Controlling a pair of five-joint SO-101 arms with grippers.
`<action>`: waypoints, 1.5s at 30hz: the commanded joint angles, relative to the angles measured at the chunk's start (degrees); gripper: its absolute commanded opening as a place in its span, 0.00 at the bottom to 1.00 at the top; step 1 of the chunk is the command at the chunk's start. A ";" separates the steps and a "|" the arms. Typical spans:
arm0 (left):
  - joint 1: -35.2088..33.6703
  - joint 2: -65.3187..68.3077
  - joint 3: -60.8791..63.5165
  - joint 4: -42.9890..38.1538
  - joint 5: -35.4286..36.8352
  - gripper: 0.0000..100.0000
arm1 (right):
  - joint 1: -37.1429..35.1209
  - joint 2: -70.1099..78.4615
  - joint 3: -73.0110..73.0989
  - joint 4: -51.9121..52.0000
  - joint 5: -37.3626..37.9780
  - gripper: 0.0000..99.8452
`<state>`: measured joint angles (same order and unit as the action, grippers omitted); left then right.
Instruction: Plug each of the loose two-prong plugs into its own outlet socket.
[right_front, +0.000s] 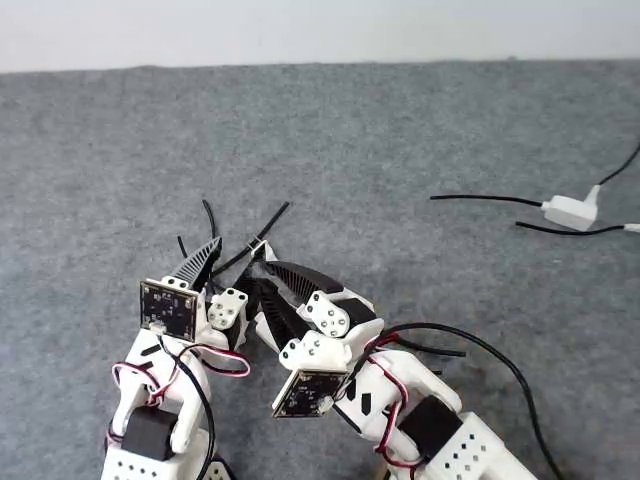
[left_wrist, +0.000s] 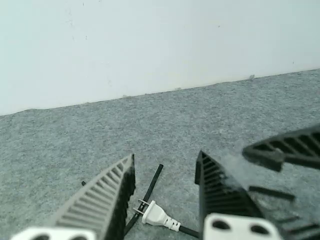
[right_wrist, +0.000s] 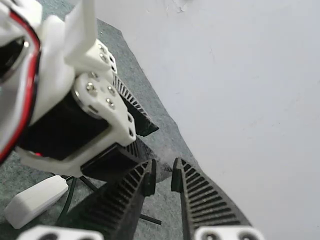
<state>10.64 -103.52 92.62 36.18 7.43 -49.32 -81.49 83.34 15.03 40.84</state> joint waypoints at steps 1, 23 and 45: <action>0.26 -0.79 -1.27 -2.99 -0.26 0.20 | -1.89 0.22 0.44 -0.22 -0.79 0.10; -1.85 -0.79 -4.44 6.42 -0.26 0.21 | 3.82 0.22 -0.53 -0.75 -0.35 0.10; -12.48 -0.79 -6.02 10.90 -6.24 0.21 | 20.18 -2.68 -16.79 42.07 -18.55 0.10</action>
<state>-1.49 -103.43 89.36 47.08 1.98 -29.98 -87.65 68.75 56.88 21.58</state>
